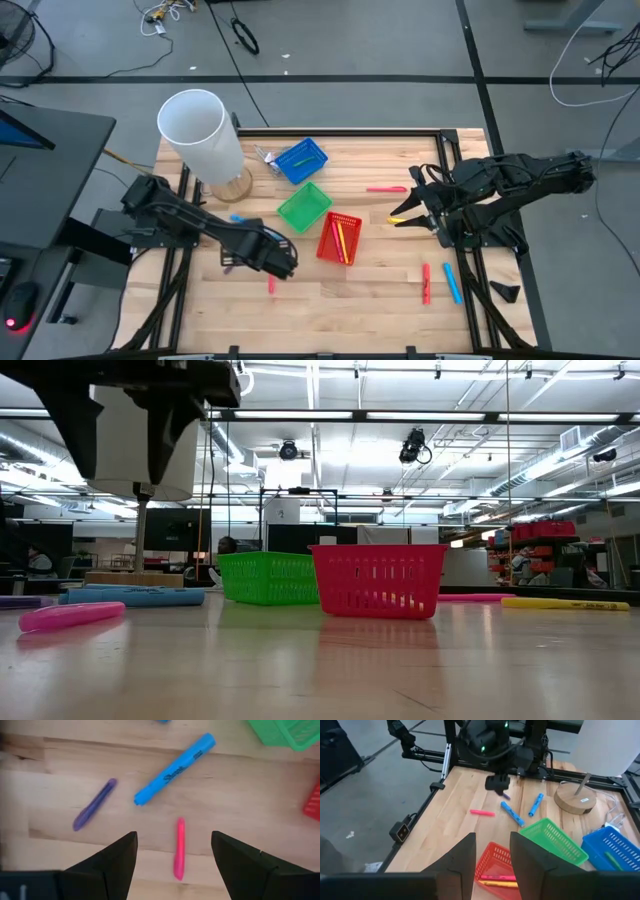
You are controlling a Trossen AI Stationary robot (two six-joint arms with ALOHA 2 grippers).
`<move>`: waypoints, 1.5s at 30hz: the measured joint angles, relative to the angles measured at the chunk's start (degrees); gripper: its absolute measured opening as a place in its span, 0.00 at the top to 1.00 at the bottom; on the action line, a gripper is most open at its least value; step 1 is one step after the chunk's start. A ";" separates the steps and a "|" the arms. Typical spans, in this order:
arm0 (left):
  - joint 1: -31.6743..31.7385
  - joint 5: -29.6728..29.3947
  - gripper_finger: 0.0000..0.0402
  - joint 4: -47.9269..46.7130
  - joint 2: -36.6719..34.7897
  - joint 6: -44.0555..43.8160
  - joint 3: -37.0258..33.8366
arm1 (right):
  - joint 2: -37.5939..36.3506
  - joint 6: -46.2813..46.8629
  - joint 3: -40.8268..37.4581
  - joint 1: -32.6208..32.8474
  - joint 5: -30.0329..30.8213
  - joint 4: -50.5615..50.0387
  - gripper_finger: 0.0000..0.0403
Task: Pick & Place Markers
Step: Put the small pink pen into the blue bin
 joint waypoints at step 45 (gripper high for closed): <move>-1.97 3.26 0.35 21.33 14.82 -3.60 -6.72 | -0.02 -0.05 0.00 0.01 0.00 -2.96 0.70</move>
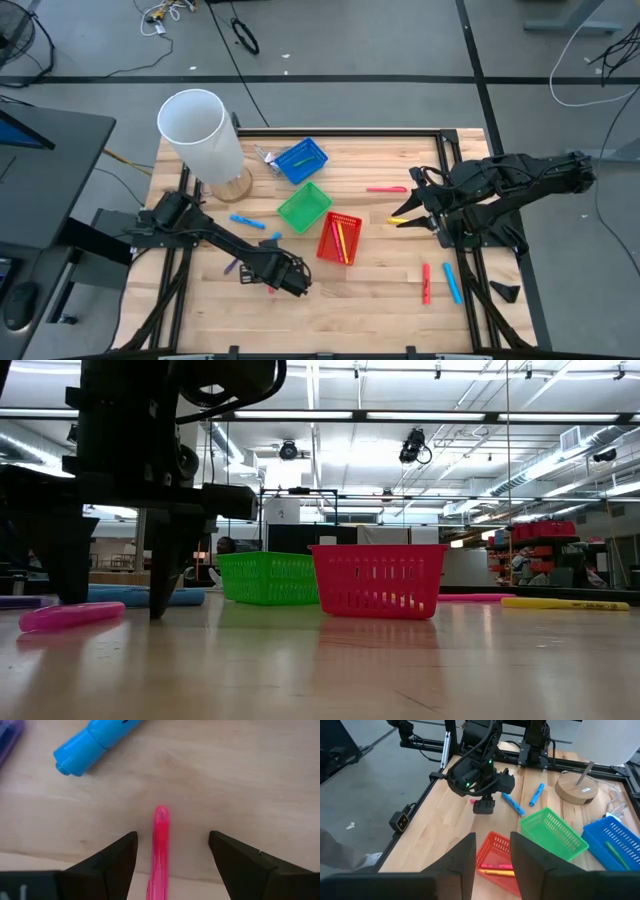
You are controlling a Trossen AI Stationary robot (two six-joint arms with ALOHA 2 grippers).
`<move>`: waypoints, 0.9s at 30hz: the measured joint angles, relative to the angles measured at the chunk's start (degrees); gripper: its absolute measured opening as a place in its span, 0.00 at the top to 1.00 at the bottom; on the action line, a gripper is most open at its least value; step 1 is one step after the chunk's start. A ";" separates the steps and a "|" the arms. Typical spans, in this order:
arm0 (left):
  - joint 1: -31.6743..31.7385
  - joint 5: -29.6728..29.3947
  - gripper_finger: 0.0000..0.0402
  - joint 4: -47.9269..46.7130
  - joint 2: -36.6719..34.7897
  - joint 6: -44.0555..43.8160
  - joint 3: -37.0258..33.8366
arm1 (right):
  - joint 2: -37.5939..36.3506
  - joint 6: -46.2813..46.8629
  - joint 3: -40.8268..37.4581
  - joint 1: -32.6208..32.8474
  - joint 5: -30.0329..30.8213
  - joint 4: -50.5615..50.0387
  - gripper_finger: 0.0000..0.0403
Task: Pick & Place Markers
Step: Put the small pink pen into the blue bin
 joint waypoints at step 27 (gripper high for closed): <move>1.69 0.76 0.93 4.20 0.07 5.23 -0.18 | 0.00 -1.11 0.00 -0.01 0.00 0.00 0.70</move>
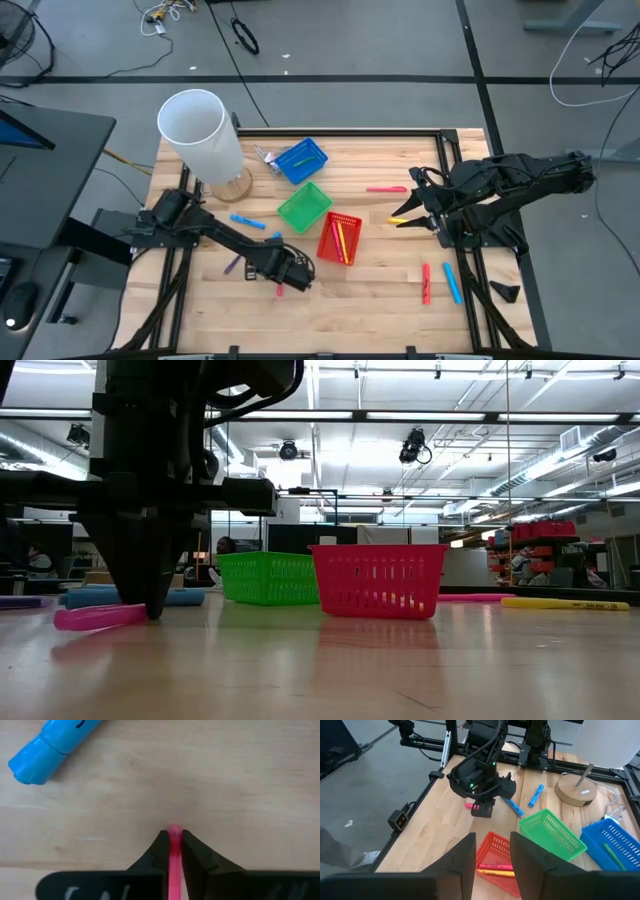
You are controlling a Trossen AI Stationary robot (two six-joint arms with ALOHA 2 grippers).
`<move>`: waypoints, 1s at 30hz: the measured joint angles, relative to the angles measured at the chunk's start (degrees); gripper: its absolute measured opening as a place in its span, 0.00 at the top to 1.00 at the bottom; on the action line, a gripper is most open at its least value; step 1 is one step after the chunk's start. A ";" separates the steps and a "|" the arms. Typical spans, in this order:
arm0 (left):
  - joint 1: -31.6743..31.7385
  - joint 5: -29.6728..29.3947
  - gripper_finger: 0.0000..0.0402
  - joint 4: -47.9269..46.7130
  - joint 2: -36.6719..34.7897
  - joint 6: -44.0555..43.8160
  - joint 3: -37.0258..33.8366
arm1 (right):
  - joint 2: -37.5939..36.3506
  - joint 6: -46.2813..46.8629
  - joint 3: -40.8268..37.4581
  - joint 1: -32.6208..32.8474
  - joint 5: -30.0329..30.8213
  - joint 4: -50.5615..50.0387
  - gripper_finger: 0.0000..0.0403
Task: Pick & Place Markers
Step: Put the small pink pen into the blue bin
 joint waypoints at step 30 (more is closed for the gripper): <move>8.70 -30.17 0.93 -5.47 -8.16 41.90 20.08 | -0.10 1.26 0.00 0.00 -0.05 0.55 0.70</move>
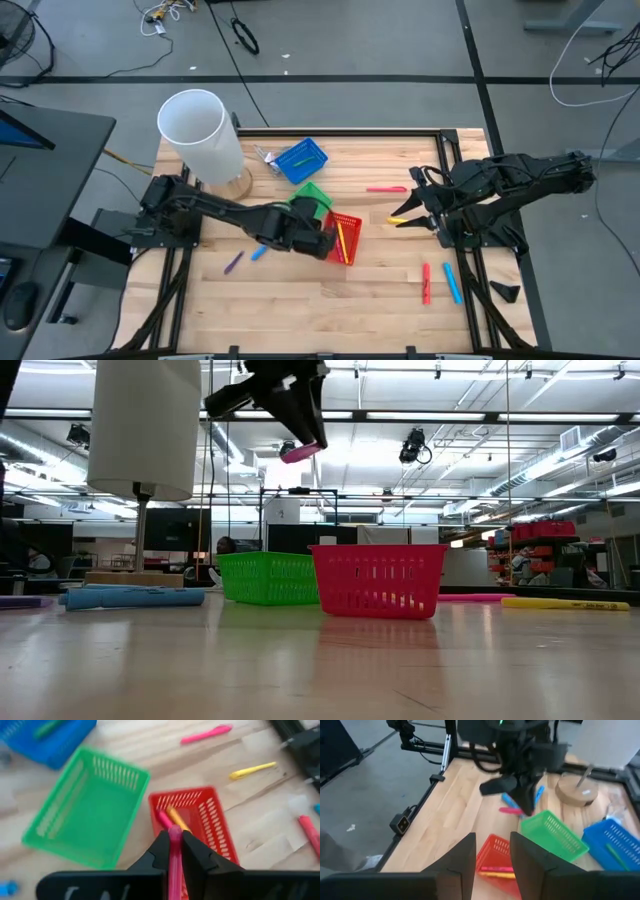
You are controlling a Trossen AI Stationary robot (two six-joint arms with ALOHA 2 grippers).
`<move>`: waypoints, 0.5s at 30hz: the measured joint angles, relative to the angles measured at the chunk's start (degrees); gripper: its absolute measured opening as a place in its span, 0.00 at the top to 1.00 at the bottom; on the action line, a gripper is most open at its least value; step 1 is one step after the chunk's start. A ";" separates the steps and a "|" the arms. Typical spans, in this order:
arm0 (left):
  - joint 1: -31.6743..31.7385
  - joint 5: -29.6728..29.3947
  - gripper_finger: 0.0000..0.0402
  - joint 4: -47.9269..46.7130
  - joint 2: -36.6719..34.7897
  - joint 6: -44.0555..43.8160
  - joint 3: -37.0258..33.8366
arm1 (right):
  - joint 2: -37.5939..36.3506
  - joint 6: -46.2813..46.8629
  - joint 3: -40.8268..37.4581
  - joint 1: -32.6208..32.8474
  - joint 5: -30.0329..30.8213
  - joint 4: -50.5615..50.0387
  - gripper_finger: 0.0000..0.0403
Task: Pick & Place Markers
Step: Put the small pink pen into the blue bin
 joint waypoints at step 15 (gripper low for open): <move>2.80 -1.62 0.93 4.05 -0.02 16.19 0.61 | -13.05 -0.39 0.07 0.00 -0.12 -3.34 0.70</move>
